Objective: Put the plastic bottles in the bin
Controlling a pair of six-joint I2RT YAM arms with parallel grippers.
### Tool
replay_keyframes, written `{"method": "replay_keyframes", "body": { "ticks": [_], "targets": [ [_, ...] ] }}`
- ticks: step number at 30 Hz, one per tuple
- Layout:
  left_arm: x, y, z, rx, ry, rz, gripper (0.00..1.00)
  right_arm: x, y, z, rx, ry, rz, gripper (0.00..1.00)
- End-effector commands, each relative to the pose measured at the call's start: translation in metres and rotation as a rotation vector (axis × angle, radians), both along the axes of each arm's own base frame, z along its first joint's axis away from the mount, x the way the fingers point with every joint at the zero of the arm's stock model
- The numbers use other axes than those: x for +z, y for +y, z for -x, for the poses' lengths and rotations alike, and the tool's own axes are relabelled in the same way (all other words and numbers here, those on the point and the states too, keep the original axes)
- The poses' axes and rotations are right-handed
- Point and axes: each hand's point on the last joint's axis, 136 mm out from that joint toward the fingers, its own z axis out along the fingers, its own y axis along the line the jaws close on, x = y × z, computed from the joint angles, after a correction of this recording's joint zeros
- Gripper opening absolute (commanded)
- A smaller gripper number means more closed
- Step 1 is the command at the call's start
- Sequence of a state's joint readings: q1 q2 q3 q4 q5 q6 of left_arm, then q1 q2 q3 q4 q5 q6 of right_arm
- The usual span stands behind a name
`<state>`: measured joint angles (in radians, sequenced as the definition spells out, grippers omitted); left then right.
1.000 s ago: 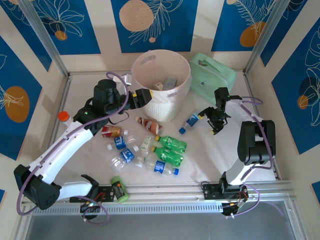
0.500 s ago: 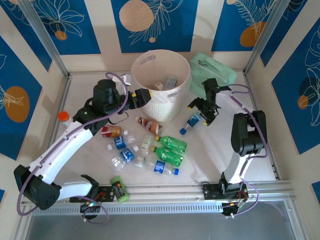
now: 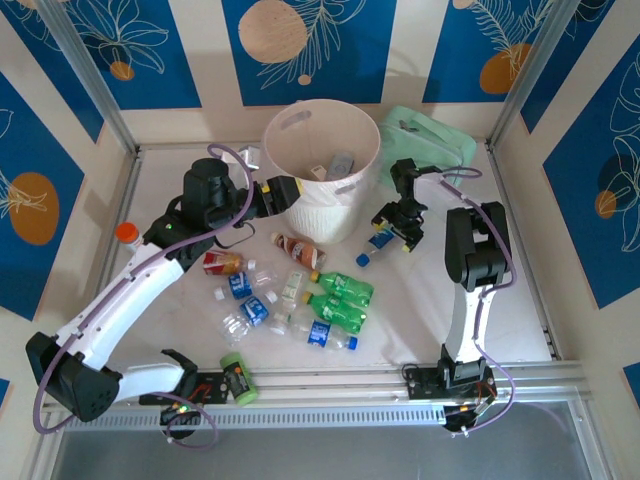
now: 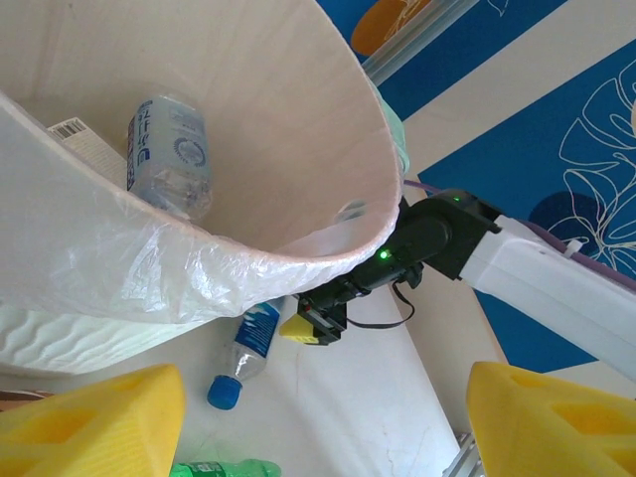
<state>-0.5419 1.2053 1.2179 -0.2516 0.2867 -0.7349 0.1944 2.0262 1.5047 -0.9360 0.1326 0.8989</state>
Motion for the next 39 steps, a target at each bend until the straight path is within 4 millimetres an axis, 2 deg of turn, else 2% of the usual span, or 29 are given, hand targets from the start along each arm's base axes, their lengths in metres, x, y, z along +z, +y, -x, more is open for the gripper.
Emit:
{"method": "replay_keyframes", "body": {
  "ticks": [1, 7, 13, 17, 22, 25, 27, 34, 36, 39],
  "targets": [
    [0.003, 0.005, 0.0, 0.01, -0.001, 0.013, 0.74, 0.003, -0.008, 0.005, 0.023, 0.03, 0.05, 0.78],
    [0.005, 0.005, -0.001, 0.012, -0.003, 0.021, 0.74, 0.004, -0.009, 0.01, 0.029, 0.026, 0.075, 0.66],
    [0.004, 0.005, 0.0, 0.011, 0.0, 0.018, 0.73, 0.018, -0.006, 0.014, 0.038, -0.018, 0.088, 0.58],
    [0.005, 0.007, 0.0, 0.014, -0.003, 0.017, 0.74, 0.034, -0.002, 0.018, 0.049, -0.062, 0.08, 0.55],
    [0.009, 0.008, 0.001, 0.013, -0.012, 0.02, 0.74, 0.067, 0.0, 0.026, 0.06, -0.177, 0.041, 0.52],
    [0.013, 0.006, 0.002, 0.002, -0.015, 0.031, 0.74, 0.095, 0.0, 0.033, 0.065, -0.276, -0.002, 0.51],
    [0.018, 0.002, 0.003, -0.019, -0.018, 0.053, 0.74, 0.122, 0.0, 0.037, 0.069, -0.38, -0.041, 0.51],
    [0.051, -0.025, 0.012, -0.171, -0.047, 0.232, 0.76, 0.252, 0.018, 0.047, 0.11, -0.864, -0.319, 0.51],
    [0.062, -0.037, 0.019, -0.228, -0.067, 0.269, 0.75, 0.285, 0.023, 0.052, 0.113, -0.97, -0.405, 0.51],
    [0.072, -0.059, 0.035, -0.32, -0.099, 0.286, 0.77, 0.321, 0.03, 0.057, 0.116, -1.071, -0.509, 0.51]
  ]
}}
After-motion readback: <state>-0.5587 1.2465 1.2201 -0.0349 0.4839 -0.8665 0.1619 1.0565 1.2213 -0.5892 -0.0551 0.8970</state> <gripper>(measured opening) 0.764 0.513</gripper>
